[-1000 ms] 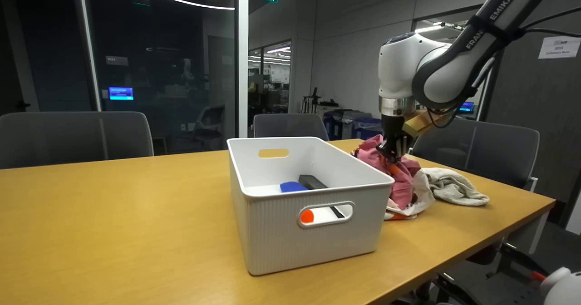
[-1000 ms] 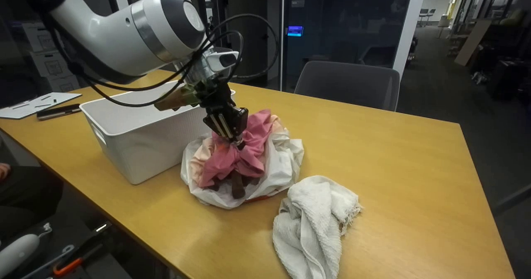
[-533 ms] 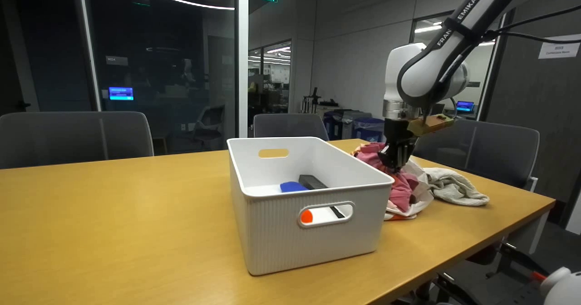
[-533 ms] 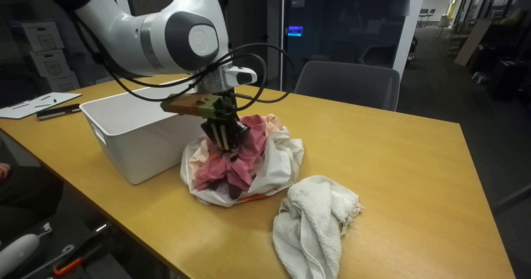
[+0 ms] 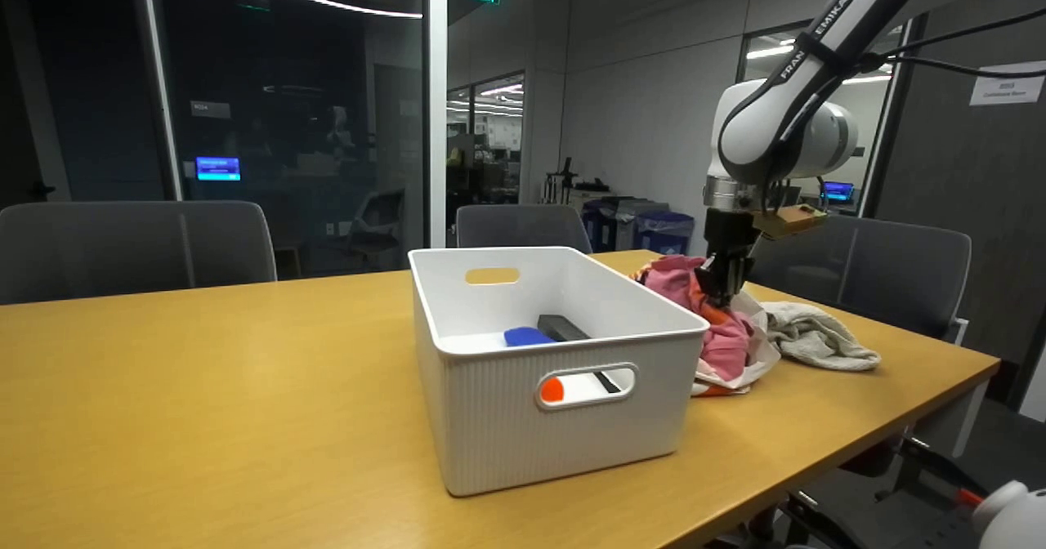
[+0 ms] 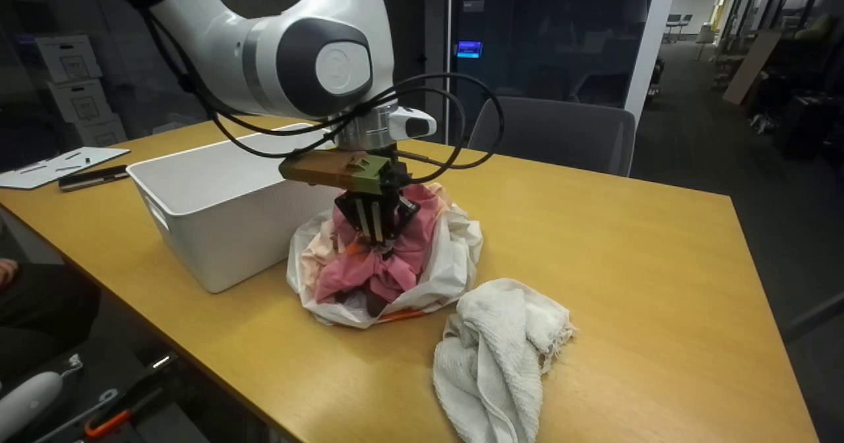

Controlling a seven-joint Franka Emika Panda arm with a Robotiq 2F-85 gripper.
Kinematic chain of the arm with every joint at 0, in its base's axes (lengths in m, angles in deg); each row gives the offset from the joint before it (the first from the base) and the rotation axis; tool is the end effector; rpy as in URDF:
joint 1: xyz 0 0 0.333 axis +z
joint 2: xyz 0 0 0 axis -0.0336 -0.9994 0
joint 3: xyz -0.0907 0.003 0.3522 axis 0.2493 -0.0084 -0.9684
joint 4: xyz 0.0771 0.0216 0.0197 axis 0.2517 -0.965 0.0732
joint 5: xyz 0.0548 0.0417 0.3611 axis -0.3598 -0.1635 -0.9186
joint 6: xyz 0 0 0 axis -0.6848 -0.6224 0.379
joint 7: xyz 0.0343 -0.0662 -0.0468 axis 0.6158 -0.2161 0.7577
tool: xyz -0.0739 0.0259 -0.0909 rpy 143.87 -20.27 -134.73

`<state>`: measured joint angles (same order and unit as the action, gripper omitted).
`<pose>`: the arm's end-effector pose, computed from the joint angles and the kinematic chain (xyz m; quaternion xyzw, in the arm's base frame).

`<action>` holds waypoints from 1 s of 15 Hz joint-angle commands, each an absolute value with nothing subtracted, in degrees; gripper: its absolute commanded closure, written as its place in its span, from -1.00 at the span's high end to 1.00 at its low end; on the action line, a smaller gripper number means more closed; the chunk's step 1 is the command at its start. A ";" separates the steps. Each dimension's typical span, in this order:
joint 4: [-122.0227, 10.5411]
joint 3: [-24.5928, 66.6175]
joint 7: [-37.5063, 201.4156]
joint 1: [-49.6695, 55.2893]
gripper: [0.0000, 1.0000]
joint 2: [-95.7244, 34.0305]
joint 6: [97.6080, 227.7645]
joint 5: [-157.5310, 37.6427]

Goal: Take out the clothes from the box and place them on the counter

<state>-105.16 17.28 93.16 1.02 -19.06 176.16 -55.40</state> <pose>0.4689 -0.0078 0.3179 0.9940 0.1024 0.0110 0.0363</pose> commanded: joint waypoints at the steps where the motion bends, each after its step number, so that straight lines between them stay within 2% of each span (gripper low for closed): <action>1: -104.05 16.60 100.46 0.54 -0.17 -18.76 176.24 -61.83; 5: -104.98 15.34 105.21 1.32 0.44 -16.34 176.71 -67.11; 9: -105.56 14.91 99.85 3.23 1.00 -13.18 174.84 -57.54; 15: -103.98 12.99 87.72 4.69 1.00 -9.16 168.86 -34.77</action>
<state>-104.49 14.38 91.50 3.88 -12.00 171.23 -41.25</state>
